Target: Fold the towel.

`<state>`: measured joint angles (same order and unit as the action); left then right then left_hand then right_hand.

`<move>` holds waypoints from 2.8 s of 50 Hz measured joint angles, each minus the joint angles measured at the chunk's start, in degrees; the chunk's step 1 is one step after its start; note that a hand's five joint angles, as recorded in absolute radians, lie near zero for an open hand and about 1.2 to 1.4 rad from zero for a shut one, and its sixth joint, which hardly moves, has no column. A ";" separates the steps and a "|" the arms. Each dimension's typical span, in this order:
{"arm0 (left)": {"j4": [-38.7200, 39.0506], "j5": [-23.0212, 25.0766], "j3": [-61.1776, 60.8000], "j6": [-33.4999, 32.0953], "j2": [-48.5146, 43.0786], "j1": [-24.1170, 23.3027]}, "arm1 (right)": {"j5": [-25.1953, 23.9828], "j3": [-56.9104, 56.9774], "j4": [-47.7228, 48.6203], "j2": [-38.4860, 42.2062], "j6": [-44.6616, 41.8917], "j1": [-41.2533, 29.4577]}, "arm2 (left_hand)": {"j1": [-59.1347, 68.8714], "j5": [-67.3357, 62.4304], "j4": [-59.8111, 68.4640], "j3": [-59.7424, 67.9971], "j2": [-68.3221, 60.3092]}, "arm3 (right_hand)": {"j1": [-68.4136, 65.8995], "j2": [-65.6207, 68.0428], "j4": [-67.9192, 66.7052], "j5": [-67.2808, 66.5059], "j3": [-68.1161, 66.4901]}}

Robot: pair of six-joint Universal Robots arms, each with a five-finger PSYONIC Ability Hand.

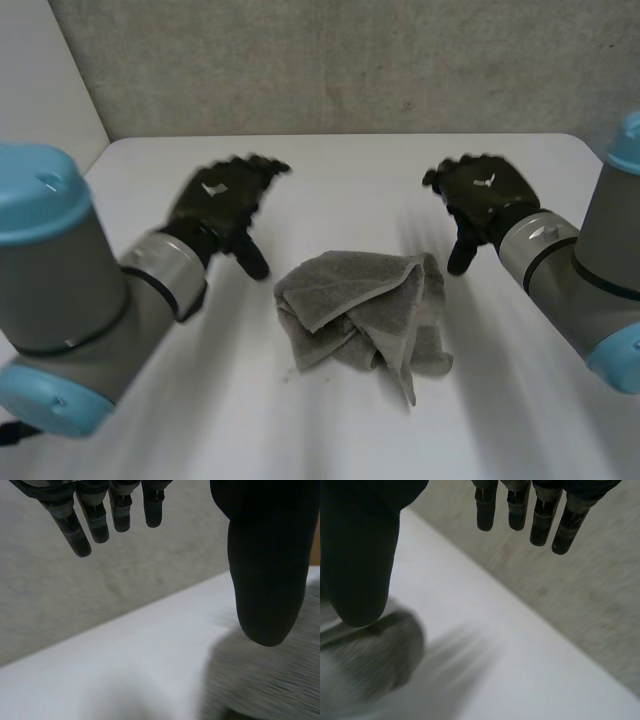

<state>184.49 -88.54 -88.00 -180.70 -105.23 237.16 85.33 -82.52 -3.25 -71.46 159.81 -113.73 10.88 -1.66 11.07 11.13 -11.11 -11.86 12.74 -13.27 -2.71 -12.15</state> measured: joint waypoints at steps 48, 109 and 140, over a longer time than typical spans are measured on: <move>19.69 -8.03 17.61 -13.30 -7.33 2.21 | 7.33 9.06 30.73 6.80 1.32 3.98 | 56.48 -57.05 58.72 58.28 -58.51 | -41.75 53.54 -54.84 -51.62 -55.40; 24.55 -3.48 -14.04 -12.93 -2.23 0.74 | 8.63 2.60 9.77 5.78 -6.53 4.07 | 1.34 -0.78 0.83 0.88 -0.76 | 0.09 -0.10 0.04 -0.58 0.09; 24.34 -3.16 -17.83 -13.01 -0.77 5.95 | 3.49 -15.16 4.65 2.65 8.01 -6.96 | 0.83 -0.38 0.15 0.07 -0.13 | -13.28 16.62 -16.13 -15.43 -17.18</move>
<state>208.83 -91.70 -105.83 -193.71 -106.00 243.11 88.82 -97.68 1.40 -68.82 167.82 -120.69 11.71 -2.03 11.22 11.20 -11.23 -25.14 29.36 -29.40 -18.14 -29.33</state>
